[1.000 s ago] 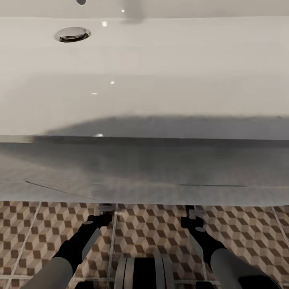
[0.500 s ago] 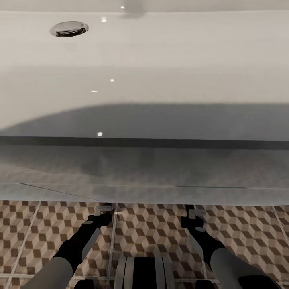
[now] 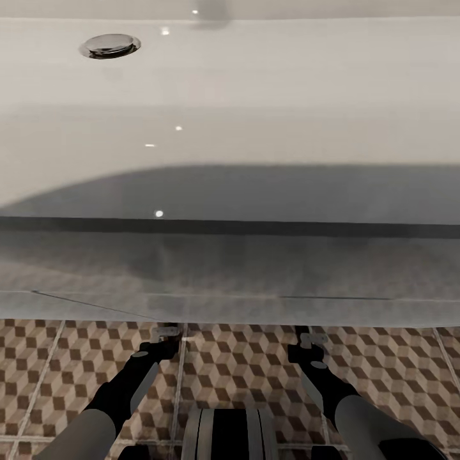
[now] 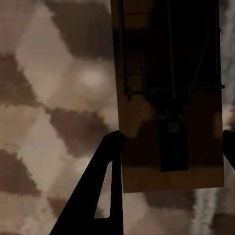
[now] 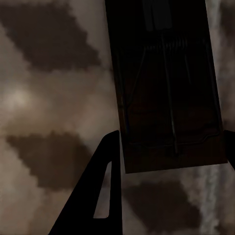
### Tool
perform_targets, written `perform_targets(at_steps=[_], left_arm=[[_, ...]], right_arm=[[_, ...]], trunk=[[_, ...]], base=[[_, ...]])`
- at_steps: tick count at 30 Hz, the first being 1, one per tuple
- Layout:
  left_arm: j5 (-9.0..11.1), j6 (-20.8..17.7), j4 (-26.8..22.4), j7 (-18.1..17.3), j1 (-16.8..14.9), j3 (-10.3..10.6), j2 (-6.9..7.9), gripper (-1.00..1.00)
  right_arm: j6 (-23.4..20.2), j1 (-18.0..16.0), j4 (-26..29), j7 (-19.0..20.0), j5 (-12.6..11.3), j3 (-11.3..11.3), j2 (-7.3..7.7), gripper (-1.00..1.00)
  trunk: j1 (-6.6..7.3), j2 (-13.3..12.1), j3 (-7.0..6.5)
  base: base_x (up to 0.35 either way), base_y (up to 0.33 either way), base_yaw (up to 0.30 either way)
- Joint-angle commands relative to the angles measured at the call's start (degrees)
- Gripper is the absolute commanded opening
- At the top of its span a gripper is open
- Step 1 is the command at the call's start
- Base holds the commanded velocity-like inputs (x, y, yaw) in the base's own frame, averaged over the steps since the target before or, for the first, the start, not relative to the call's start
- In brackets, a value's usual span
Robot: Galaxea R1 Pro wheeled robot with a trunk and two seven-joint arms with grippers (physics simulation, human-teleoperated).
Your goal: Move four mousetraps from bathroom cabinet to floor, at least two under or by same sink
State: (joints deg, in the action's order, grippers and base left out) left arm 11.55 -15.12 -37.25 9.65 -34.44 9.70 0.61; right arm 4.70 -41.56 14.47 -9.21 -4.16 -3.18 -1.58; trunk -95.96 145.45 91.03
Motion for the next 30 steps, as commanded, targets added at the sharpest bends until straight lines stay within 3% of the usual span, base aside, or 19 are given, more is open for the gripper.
perform_targets(at_steps=[1,30], left_arm=[[0.49,-0.26,-0.1,0.64,-0.01,0.37,0.07,-1.0],[0.43,-0.26,-0.1,0.64,-0.01,0.4,0.09,-1.0]], right_arm=[[0.23,-0.01,-0.14,-0.1,-0.85,-0.51,0.0,-1.0],[0.23,-0.01,-0.14,-0.1,-0.83,-0.51,0.0,-1.0]], trunk=[[0.0,0.01,0.03],[0.0,0.01,0.03]], base=[[0.0,0.0,0.0],[0.02,0.0,0.0]])
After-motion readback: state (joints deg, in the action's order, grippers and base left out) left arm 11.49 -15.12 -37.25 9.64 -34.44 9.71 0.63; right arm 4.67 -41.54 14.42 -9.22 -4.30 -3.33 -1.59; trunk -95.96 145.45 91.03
